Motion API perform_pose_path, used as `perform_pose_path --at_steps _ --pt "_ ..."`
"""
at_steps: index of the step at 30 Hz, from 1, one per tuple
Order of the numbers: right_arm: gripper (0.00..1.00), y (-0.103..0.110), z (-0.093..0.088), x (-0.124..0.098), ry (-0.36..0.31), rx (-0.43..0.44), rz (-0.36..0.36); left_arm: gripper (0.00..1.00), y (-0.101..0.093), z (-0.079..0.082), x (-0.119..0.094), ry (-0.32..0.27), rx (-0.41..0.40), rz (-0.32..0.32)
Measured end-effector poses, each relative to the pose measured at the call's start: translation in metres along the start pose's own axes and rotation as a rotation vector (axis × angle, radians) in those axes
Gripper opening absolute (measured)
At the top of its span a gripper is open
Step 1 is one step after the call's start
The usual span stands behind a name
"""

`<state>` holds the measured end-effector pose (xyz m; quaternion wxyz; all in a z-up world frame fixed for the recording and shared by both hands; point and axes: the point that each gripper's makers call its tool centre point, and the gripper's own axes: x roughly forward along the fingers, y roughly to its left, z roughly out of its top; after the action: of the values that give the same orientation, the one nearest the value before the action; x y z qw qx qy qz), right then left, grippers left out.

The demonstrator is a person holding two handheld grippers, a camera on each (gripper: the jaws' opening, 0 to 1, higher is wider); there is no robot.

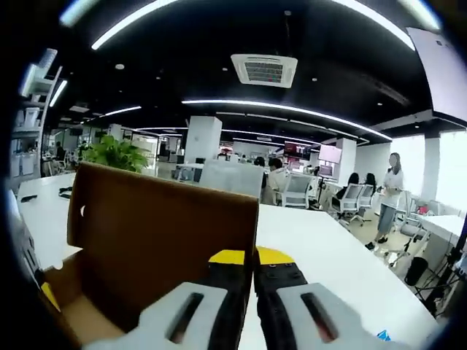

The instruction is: Operate the shoe box by opening the lid, removing the specified soft item, and placing it in the target area until the item is outside and the box remains undamaged.

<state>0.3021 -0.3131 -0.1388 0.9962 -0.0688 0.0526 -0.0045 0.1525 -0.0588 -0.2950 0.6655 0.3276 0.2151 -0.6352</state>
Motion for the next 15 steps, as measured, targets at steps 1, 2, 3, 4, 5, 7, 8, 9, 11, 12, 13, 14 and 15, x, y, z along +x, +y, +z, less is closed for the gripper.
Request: perform_pose_path --at_steps 1,2,3,4,5,7,8,9,11,12,13,14,15 --pt "0.0 0.001 0.0 -0.001 -0.002 -0.004 -0.001 0.07 0.0 0.0 0.0 -0.004 0.001 0.004" --pt "0.0 0.002 0.0 -0.002 -0.006 -0.015 -0.005 0.08 0.001 0.001 0.0 -0.013 0.005 0.015" --pt "0.0 0.002 0.0 -0.003 -0.009 -0.02 -0.009 0.09 0.004 0.001 0.0 -0.015 0.017 0.046" --pt "0.0 0.002 0.0 -0.005 -0.013 -0.028 -0.013 0.1 0.005 0.001 0.0 -0.016 0.023 0.058" --pt "0.0 0.002 0.0 -0.006 -0.018 -0.024 -0.012 0.11 0.004 0.002 -0.001 -0.034 0.057 0.075" --pt "0.0 0.001 0.0 -0.007 -0.022 -0.015 -0.007 0.11 0.003 0.002 -0.002 -0.055 0.055 0.077" --pt "0.0 0.001 0.0 -0.008 -0.027 -0.002 0.005 0.11 0.003 0.002 -0.002 -0.06 0.051 0.078" --pt "0.0 0.002 0.0 -0.009 -0.028 -0.004 0.006 0.12 0.004 0.002 -0.002 -0.056 0.051 0.08" --pt "0.0 0.004 0.0 -0.01 -0.034 -0.024 0.005 0.12 0.004 0.002 -0.002 -0.048 0.045 0.084" --pt "0.0 0.004 0.0 -0.011 -0.037 -0.03 0.002 0.12 0.004 0.002 -0.002 -0.046 0.046 0.085" --pt "0.0 0.005 0.0 -0.012 -0.04 -0.034 0.0 0.13 0.004 0.002 -0.002 -0.046 0.044 0.086" --pt "0.0 0.005 0.0 -0.014 -0.048 -0.035 -0.004 0.13 0.005 0.002 -0.002 -0.048 0.043 0.087" --pt "0.0 0.004 0.0 -0.017 -0.069 -0.03 -0.009 0.13 0.005 0.002 -0.002 -0.05 0.042 0.092"
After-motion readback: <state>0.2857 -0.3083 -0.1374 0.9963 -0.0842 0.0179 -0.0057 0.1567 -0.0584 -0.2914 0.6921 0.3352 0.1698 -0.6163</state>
